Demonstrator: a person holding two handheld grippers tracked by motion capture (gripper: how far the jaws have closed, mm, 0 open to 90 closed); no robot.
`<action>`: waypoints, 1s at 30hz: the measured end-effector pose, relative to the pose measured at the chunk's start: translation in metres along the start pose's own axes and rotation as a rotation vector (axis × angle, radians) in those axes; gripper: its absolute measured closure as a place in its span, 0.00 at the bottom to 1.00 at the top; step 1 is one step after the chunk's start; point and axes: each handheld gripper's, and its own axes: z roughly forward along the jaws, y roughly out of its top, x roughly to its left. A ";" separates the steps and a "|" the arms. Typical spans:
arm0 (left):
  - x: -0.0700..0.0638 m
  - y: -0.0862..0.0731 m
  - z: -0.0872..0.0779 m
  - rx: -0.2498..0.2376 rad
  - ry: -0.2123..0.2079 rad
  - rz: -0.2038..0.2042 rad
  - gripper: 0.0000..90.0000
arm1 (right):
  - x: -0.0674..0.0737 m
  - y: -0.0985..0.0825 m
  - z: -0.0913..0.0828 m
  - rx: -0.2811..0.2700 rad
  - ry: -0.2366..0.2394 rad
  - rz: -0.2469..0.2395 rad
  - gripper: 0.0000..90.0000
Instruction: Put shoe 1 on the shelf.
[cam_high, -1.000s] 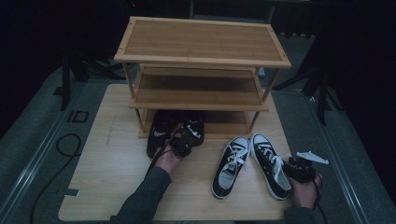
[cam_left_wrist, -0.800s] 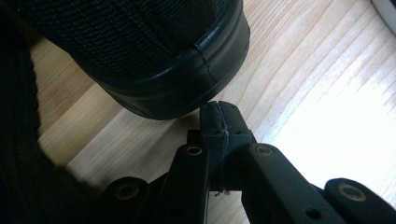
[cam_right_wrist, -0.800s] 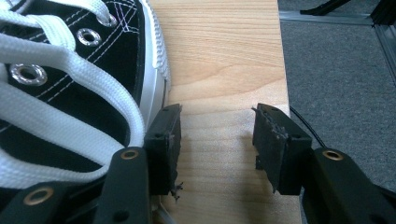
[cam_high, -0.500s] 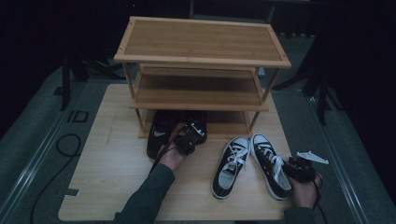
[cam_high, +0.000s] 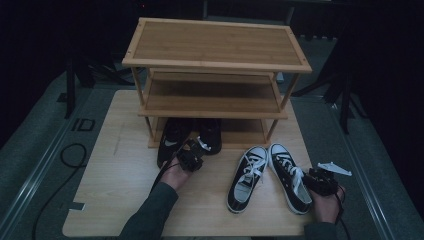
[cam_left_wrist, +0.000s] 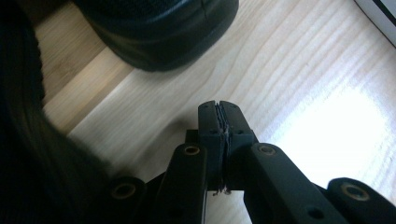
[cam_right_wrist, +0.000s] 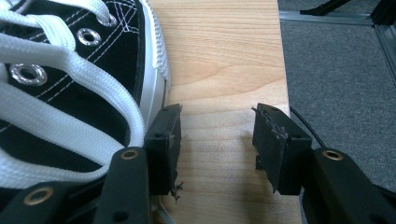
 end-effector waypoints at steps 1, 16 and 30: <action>0.000 -0.002 -0.002 -0.004 -0.003 -0.001 0.98 | 0.000 0.000 0.000 0.000 0.000 0.000 0.57; 0.005 -0.044 -0.025 -0.030 -0.007 -0.037 0.97 | 0.000 0.000 0.000 0.000 0.000 0.000 0.57; 0.018 -0.079 -0.043 0.010 0.020 -0.065 1.00 | 0.000 0.000 0.000 0.000 -0.002 0.002 0.57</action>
